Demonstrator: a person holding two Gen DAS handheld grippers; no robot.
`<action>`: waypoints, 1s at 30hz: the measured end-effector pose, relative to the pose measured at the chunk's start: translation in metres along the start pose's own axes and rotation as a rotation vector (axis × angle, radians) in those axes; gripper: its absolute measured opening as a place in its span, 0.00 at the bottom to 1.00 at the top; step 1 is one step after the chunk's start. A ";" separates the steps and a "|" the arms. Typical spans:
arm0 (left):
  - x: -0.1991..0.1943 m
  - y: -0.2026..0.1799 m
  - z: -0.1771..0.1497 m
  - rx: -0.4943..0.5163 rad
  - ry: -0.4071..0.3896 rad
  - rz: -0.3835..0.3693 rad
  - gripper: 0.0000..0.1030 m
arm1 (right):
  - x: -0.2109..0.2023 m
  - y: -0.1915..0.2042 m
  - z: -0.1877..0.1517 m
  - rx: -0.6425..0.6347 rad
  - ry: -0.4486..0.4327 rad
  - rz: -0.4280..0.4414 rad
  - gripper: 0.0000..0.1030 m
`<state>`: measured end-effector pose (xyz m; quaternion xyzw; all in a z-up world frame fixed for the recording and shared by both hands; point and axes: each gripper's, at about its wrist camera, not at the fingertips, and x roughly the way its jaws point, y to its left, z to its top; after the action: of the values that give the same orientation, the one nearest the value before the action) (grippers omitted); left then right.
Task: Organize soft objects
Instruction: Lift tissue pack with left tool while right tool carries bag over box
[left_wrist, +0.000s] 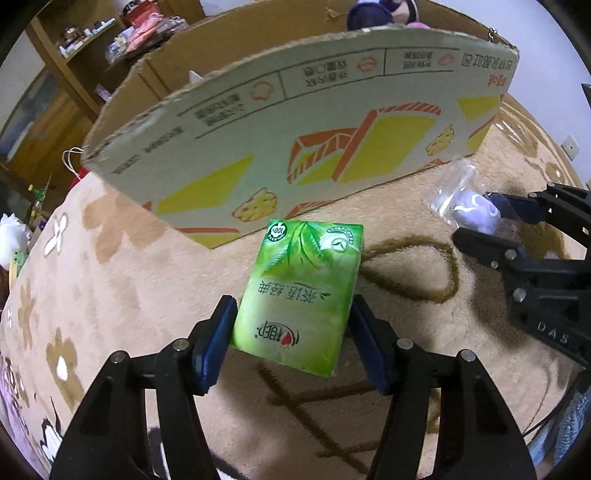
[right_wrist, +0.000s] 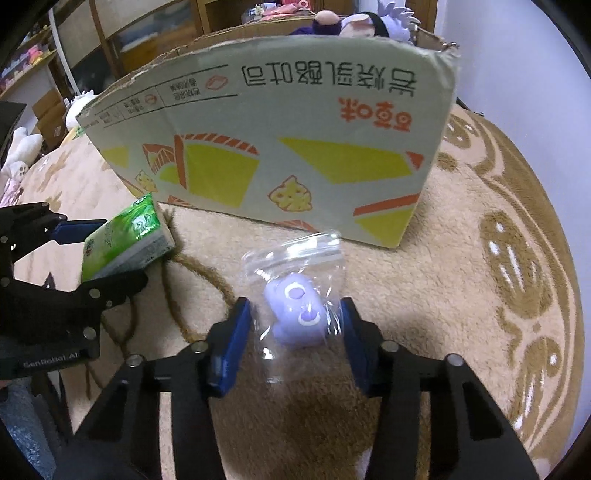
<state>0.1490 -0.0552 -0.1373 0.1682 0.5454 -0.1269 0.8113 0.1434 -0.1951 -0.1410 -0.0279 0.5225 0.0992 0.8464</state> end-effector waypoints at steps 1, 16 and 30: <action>-0.003 0.001 -0.001 -0.006 -0.007 0.008 0.59 | -0.002 0.000 -0.001 0.001 -0.004 -0.004 0.44; -0.081 0.019 -0.011 -0.123 -0.249 0.058 0.34 | -0.075 0.000 -0.004 -0.014 -0.182 -0.019 0.43; -0.036 0.039 -0.011 -0.213 -0.058 0.021 0.37 | -0.084 0.012 0.007 -0.036 -0.210 -0.004 0.43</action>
<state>0.1419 -0.0141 -0.1023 0.0831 0.5304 -0.0646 0.8412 0.1103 -0.1940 -0.0621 -0.0336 0.4289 0.1092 0.8961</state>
